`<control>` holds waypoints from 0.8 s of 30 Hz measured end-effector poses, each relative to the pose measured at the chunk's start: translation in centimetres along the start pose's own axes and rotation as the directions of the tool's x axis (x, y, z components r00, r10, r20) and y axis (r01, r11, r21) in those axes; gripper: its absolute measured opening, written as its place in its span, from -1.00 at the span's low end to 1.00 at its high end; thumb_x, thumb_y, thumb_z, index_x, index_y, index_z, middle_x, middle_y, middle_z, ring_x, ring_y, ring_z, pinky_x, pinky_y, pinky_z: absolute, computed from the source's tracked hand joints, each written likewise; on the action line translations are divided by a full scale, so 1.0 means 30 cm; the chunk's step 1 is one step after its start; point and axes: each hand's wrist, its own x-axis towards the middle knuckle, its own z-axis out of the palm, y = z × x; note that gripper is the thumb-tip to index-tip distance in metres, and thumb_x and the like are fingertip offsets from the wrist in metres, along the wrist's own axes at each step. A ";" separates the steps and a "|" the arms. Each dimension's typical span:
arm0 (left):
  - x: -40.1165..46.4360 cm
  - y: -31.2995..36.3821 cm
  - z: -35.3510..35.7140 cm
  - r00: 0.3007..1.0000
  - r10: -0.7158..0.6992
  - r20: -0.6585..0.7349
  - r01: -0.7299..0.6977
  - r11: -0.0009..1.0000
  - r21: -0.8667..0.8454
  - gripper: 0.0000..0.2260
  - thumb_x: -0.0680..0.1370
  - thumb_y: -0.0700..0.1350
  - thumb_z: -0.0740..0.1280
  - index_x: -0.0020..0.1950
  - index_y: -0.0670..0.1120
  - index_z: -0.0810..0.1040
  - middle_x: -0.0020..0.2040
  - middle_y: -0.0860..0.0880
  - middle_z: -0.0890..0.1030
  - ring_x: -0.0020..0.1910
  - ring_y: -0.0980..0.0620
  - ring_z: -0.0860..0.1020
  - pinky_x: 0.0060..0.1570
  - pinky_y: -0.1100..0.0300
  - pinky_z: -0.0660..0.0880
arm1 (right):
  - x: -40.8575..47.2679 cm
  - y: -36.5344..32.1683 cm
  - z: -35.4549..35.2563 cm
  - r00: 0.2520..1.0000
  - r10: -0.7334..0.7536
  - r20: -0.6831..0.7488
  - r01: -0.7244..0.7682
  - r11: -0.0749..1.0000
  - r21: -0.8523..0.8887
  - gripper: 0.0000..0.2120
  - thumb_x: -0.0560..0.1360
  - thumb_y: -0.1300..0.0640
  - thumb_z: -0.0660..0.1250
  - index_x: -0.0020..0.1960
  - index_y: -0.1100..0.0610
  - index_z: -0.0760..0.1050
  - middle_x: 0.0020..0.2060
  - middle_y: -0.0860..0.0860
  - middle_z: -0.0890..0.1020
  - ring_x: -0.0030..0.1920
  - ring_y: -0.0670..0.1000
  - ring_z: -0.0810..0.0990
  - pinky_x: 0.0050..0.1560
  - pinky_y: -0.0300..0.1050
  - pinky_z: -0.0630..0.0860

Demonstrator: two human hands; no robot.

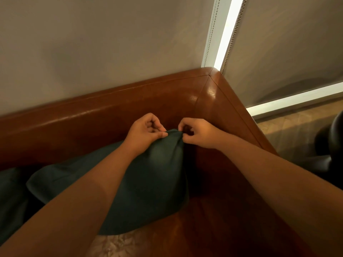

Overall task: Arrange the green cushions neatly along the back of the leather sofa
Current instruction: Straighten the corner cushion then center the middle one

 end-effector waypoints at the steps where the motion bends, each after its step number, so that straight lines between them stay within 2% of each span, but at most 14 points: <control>1: -0.004 -0.006 0.001 1.000 -0.001 -0.018 0.001 1.000 -0.015 -0.76 0.40 -0.39 0.44 -0.15 -0.14 0.44 -0.20 -0.07 0.59 -0.22 0.05 0.57 -0.11 0.24 0.55 | -0.010 0.003 0.013 0.997 0.030 -0.070 -0.018 0.987 0.158 -0.87 0.47 0.22 0.37 -0.03 0.05 0.49 -0.08 -0.01 0.56 -0.05 0.02 0.55 0.06 0.05 0.51; 3: -0.014 -0.017 0.000 0.999 -0.005 -0.043 0.003 0.999 -0.045 -0.78 0.40 -0.39 0.43 -0.12 -0.15 0.45 -0.18 -0.09 0.57 -0.18 0.02 0.55 -0.06 0.20 0.54 | -0.033 0.020 0.045 0.947 0.117 -0.300 0.012 0.918 0.396 -0.88 0.47 0.23 0.39 -0.09 0.03 0.52 -0.13 0.05 0.59 -0.07 0.04 0.56 0.07 0.05 0.50; 5: -0.025 -0.020 -0.005 0.999 -0.009 -0.039 0.007 0.998 -0.067 -0.78 0.41 -0.39 0.42 -0.13 -0.14 0.47 -0.17 -0.09 0.57 -0.17 0.03 0.56 -0.04 0.20 0.53 | -0.050 0.034 0.062 0.900 0.195 -0.389 -0.006 0.900 0.435 -0.91 0.49 0.19 0.39 -0.12 0.00 0.57 -0.13 0.03 0.62 -0.05 0.02 0.58 0.08 0.03 0.49; 8: -0.035 -0.017 0.000 1.000 -0.007 0.001 0.007 0.997 -0.080 -0.78 0.42 -0.41 0.41 -0.16 -0.13 0.47 -0.18 -0.08 0.57 -0.17 0.08 0.57 -0.05 0.24 0.53 | -0.054 0.011 0.070 0.946 0.164 -0.280 -0.055 0.932 0.358 -0.94 0.51 0.12 0.37 -0.07 -0.01 0.61 -0.09 -0.11 0.63 0.03 -0.10 0.57 0.13 -0.14 0.46; 10: -0.040 -0.016 0.013 1.000 -0.005 0.016 0.006 0.996 -0.088 -0.79 0.42 -0.41 0.40 -0.16 -0.14 0.47 -0.16 -0.09 0.57 -0.15 0.08 0.59 -0.05 0.25 0.54 | -0.044 -0.022 0.069 0.961 0.165 -0.221 -0.083 0.937 0.339 -0.92 0.52 0.10 0.36 -0.03 0.06 0.62 -0.11 -0.16 0.61 -0.02 -0.20 0.52 0.05 -0.30 0.40; 12: -0.042 -0.016 0.023 1.000 -0.005 0.022 0.006 0.996 -0.086 -0.80 0.43 -0.41 0.39 -0.17 -0.15 0.46 -0.17 -0.08 0.57 -0.16 0.10 0.59 -0.06 0.28 0.53 | -0.032 -0.034 0.066 0.960 0.221 -0.170 -0.141 0.911 0.388 -0.92 0.53 0.11 0.34 -0.06 0.08 0.60 -0.14 -0.14 0.60 -0.07 -0.22 0.50 -0.06 -0.33 0.37; 14: -0.046 -0.015 0.028 0.999 -0.007 0.035 0.009 0.998 -0.055 -0.82 0.44 -0.41 0.38 -0.16 -0.17 0.46 -0.19 -0.05 0.56 -0.18 0.12 0.58 -0.08 0.31 0.52 | -0.032 -0.026 0.060 0.953 0.296 -0.059 -0.211 0.793 0.571 -0.91 0.55 0.13 0.31 -0.10 0.07 0.58 -0.13 -0.10 0.60 -0.02 -0.14 0.51 -0.04 -0.21 0.37; 16: -0.052 -0.018 0.028 0.998 -0.016 0.059 0.016 1.000 -0.014 -0.84 0.45 -0.39 0.38 -0.15 -0.18 0.46 -0.19 -0.03 0.55 -0.19 0.12 0.57 -0.08 0.30 0.52 | -0.041 -0.003 0.067 0.946 0.316 0.077 -0.266 0.617 0.740 -0.89 0.56 0.15 0.28 -0.11 0.08 0.55 -0.06 -0.04 0.60 0.12 -0.01 0.49 0.13 -0.05 0.35; 17: -0.055 -0.020 0.024 0.997 -0.019 0.069 0.019 1.000 -0.004 -0.84 0.46 -0.38 0.38 -0.14 -0.18 0.46 -0.19 -0.03 0.55 -0.19 0.13 0.57 -0.07 0.29 0.52 | -0.046 0.008 0.079 0.945 0.302 0.123 -0.276 0.543 0.793 -0.90 0.55 0.16 0.26 -0.10 0.11 0.55 -0.03 -0.01 0.60 0.16 0.04 0.48 0.20 0.03 0.32; 20: -0.055 -0.016 0.021 0.996 -0.001 0.090 -0.006 0.997 0.072 -0.87 0.48 -0.34 0.37 -0.11 -0.15 0.49 -0.17 -0.02 0.53 -0.21 0.12 0.53 -0.12 0.28 0.49 | -0.052 0.023 0.121 0.945 0.283 0.165 -0.274 0.406 0.872 -0.91 0.55 0.16 0.25 -0.04 0.13 0.52 0.03 0.06 0.57 0.16 0.08 0.47 0.24 0.05 0.32; 22: -0.039 0.000 0.036 0.993 0.020 0.116 -0.045 0.976 0.211 -0.86 0.47 -0.23 0.43 -0.03 -0.08 0.54 -0.15 0.03 0.53 -0.24 0.12 0.50 -0.17 0.26 0.46 | -0.047 0.024 0.133 0.946 0.295 0.135 -0.252 0.409 0.877 -0.91 0.55 0.15 0.25 -0.07 0.10 0.54 -0.02 0.03 0.59 0.14 0.07 0.48 0.22 0.05 0.31; 24: -0.013 0.033 0.056 0.988 0.061 0.139 -0.112 0.912 0.394 -0.80 0.41 -0.13 0.49 0.00 -0.05 0.58 -0.20 0.09 0.53 -0.29 0.17 0.47 -0.22 0.30 0.43 | -0.046 0.016 0.120 0.950 0.311 0.040 -0.211 0.538 0.816 -0.86 0.55 0.14 0.26 -0.16 0.04 0.53 -0.13 -0.05 0.59 0.05 0.00 0.48 0.13 0.00 0.31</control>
